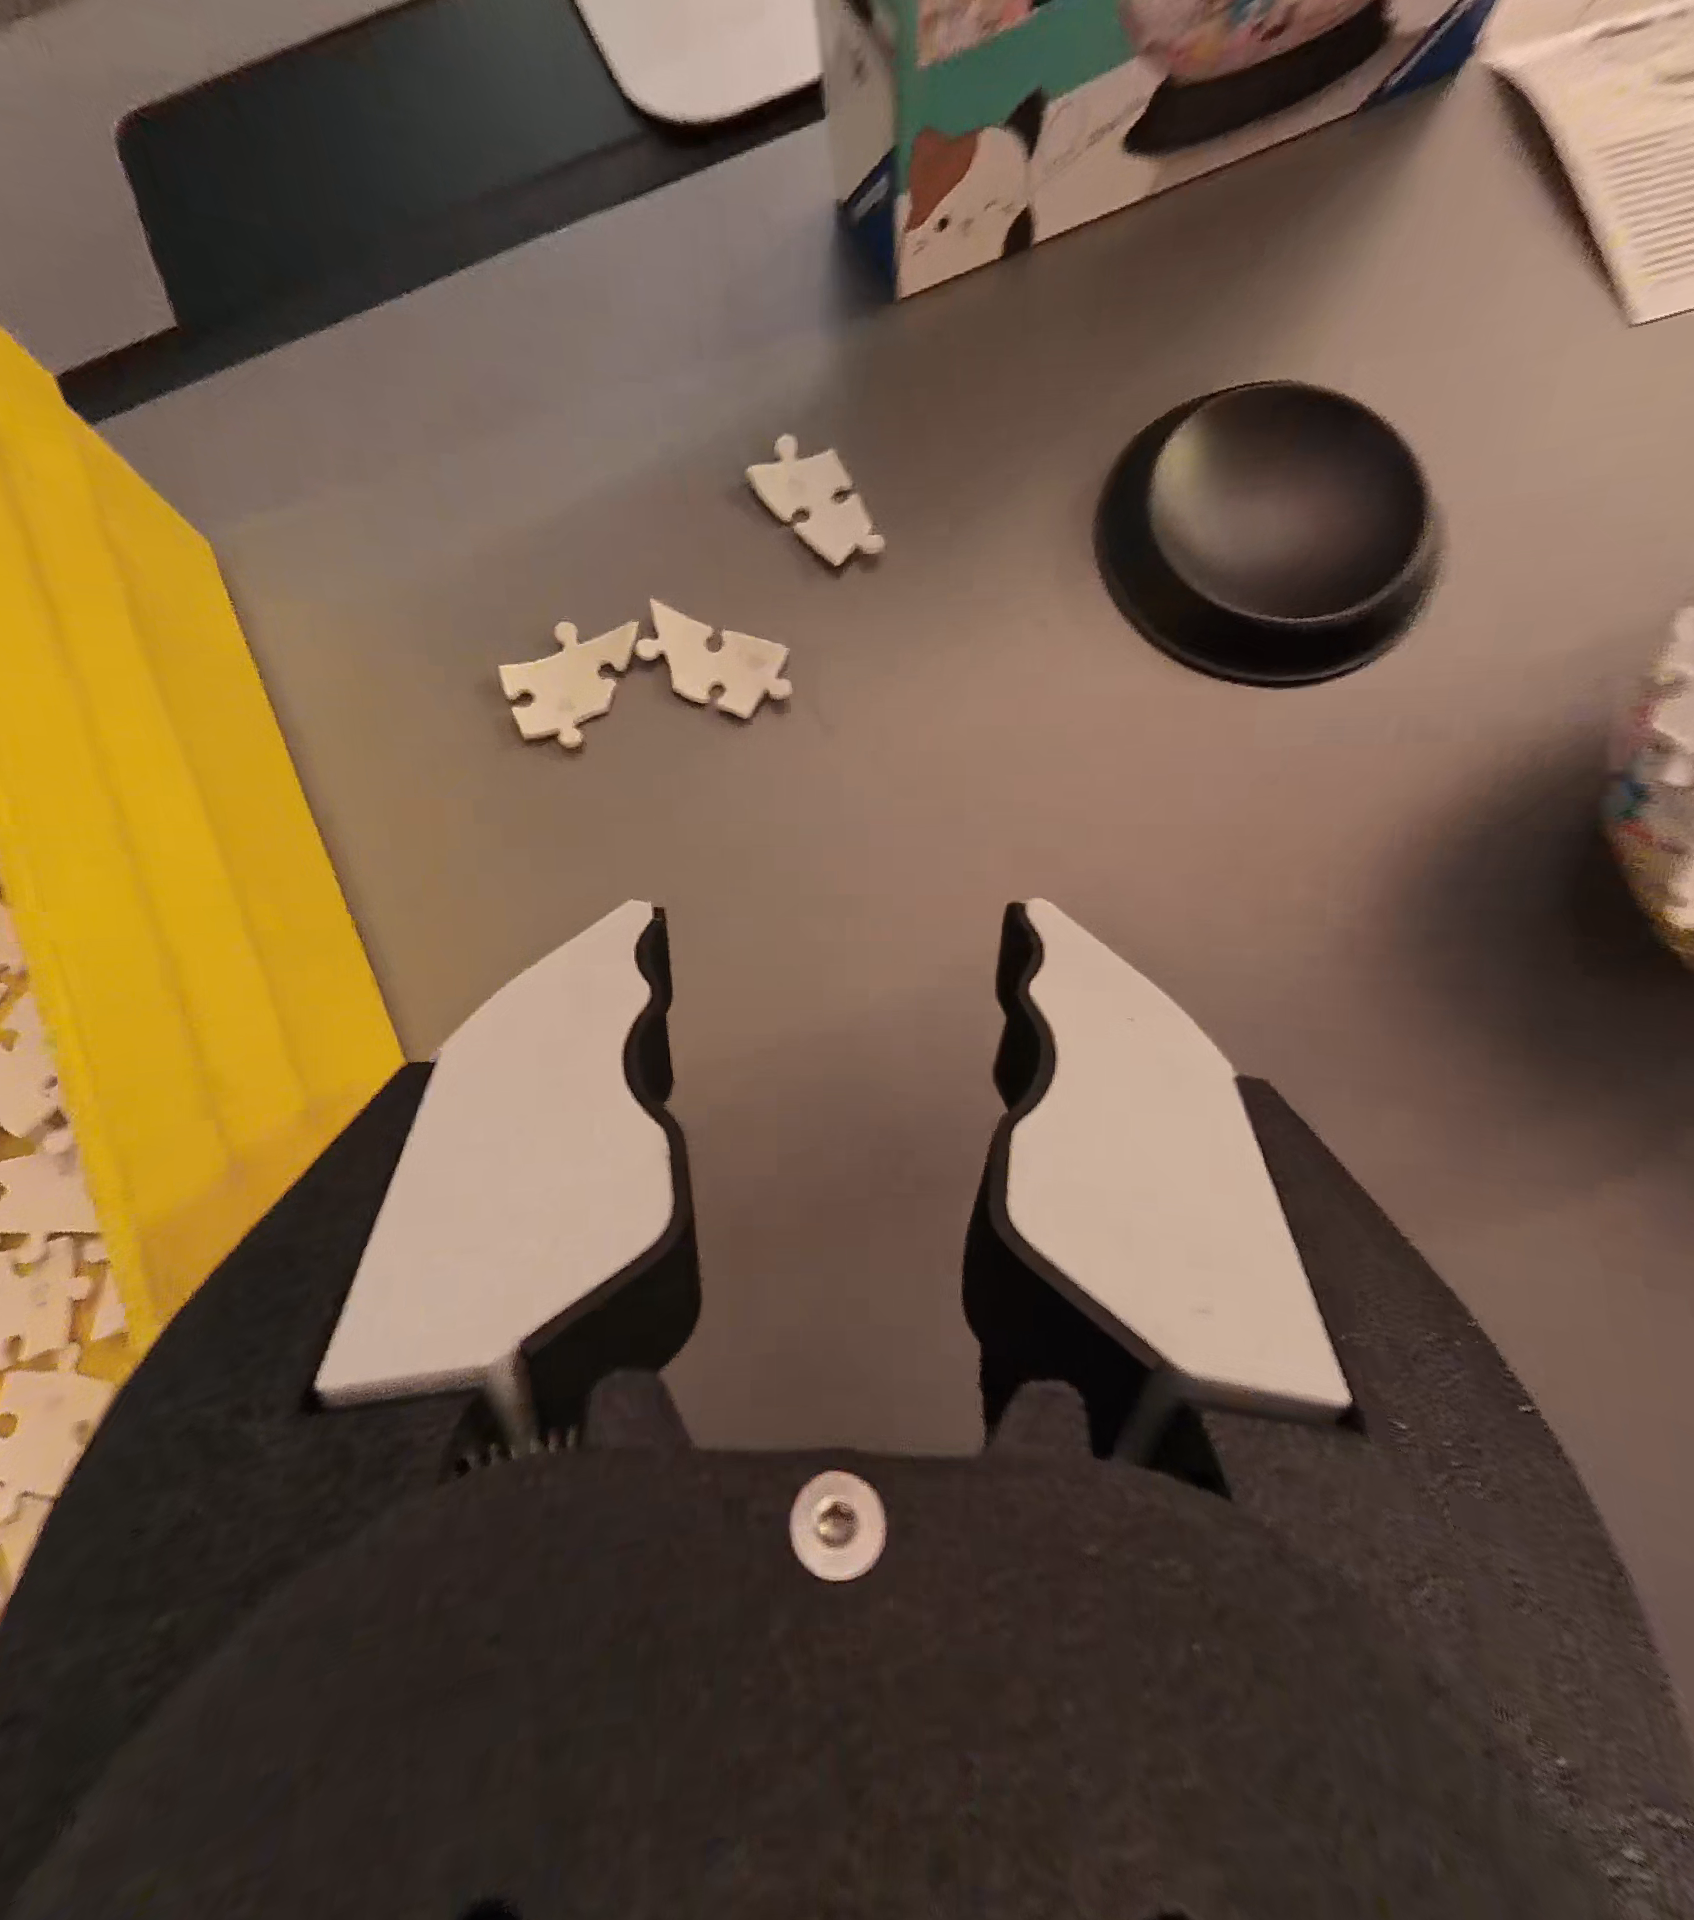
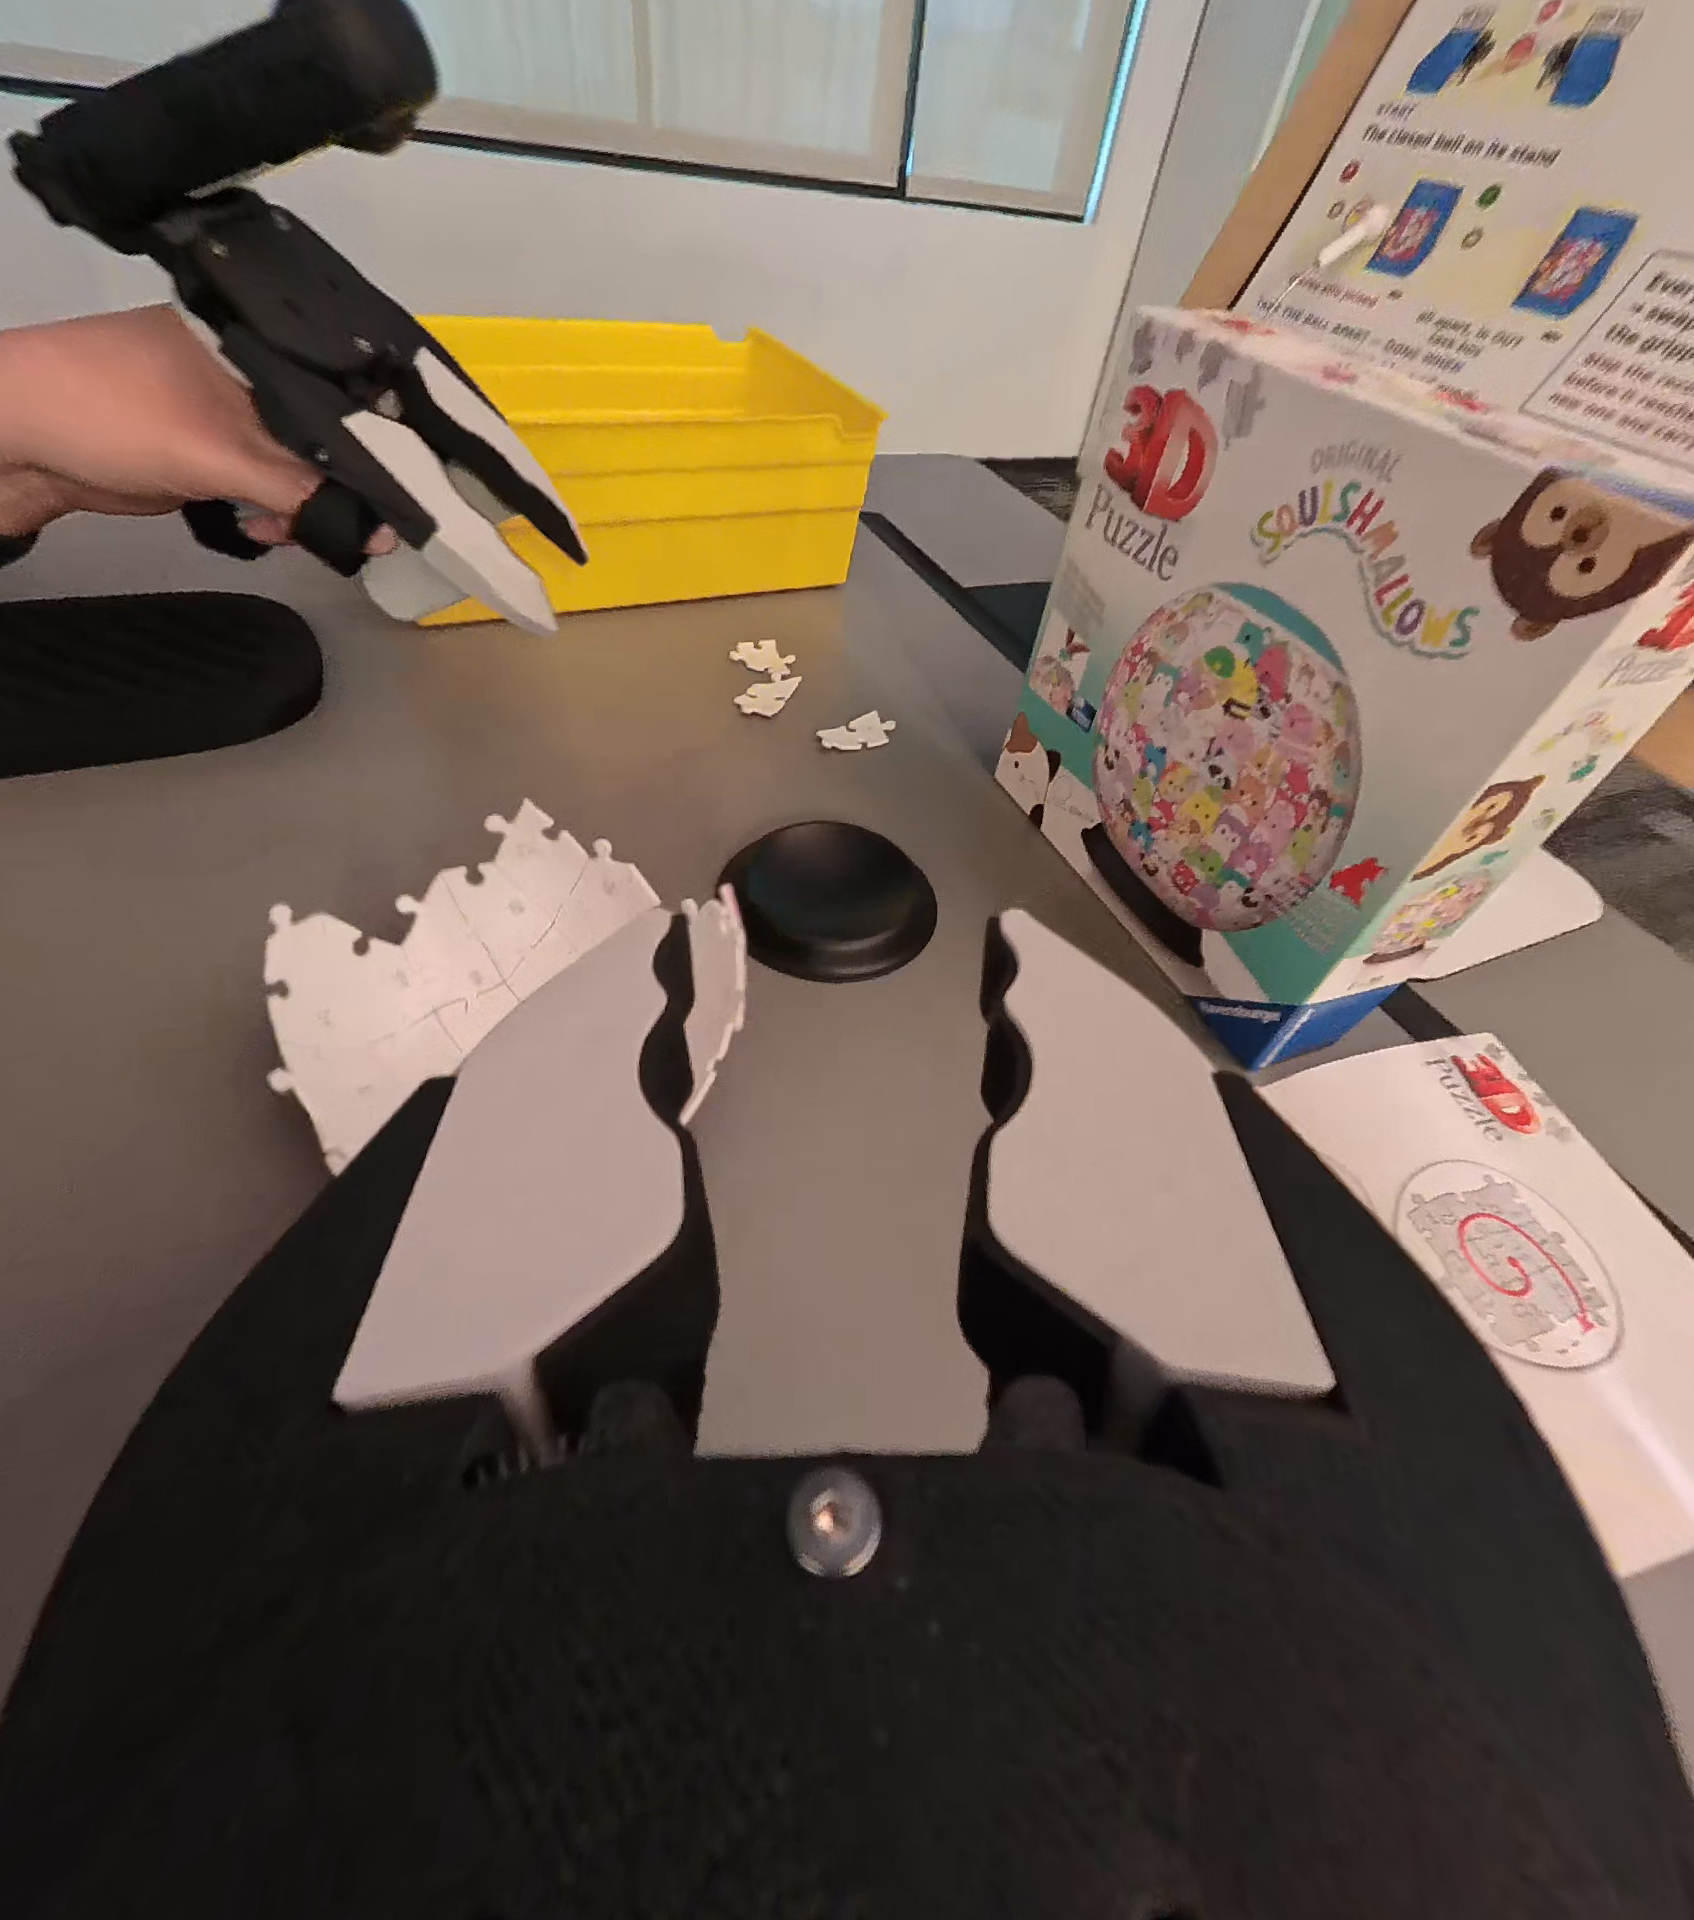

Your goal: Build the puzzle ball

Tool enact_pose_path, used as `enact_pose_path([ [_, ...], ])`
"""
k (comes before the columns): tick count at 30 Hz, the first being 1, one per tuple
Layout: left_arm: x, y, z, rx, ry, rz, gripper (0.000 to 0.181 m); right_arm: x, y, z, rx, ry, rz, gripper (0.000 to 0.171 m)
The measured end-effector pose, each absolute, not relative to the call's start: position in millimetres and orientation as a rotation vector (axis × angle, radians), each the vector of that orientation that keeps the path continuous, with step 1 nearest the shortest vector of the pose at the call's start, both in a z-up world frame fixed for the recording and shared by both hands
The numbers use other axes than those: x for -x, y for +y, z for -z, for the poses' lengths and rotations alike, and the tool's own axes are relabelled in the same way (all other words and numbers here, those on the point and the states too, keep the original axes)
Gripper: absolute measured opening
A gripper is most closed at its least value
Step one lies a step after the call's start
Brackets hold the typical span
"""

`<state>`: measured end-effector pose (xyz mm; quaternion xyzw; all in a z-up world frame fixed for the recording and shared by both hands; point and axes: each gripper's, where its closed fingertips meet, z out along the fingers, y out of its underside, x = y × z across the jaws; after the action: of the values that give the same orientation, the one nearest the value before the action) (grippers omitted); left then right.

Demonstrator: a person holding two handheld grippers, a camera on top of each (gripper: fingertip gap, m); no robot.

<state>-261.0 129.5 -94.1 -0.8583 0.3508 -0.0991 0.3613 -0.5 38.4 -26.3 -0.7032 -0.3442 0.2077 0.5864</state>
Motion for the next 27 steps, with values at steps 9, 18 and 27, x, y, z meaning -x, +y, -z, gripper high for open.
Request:
enact_pose_path([
  [9,245.2,199.0,75.2,2.029,1.422,-0.145,0.045,-25.9,31.1,26.6,1.536,-0.647,-0.650,0.046],
  [18,212.8,231.8,88.9,1.955,1.889,0.091,0.051,-37.5,37.5,37.1,1.569,-0.617,-0.633,0.046],
  [27,182.8,235.8,146.7,2.157,1.794,0.230,0.074,-33.3,38.4,50.9,1.628,-0.686,-0.571,0.046],
])
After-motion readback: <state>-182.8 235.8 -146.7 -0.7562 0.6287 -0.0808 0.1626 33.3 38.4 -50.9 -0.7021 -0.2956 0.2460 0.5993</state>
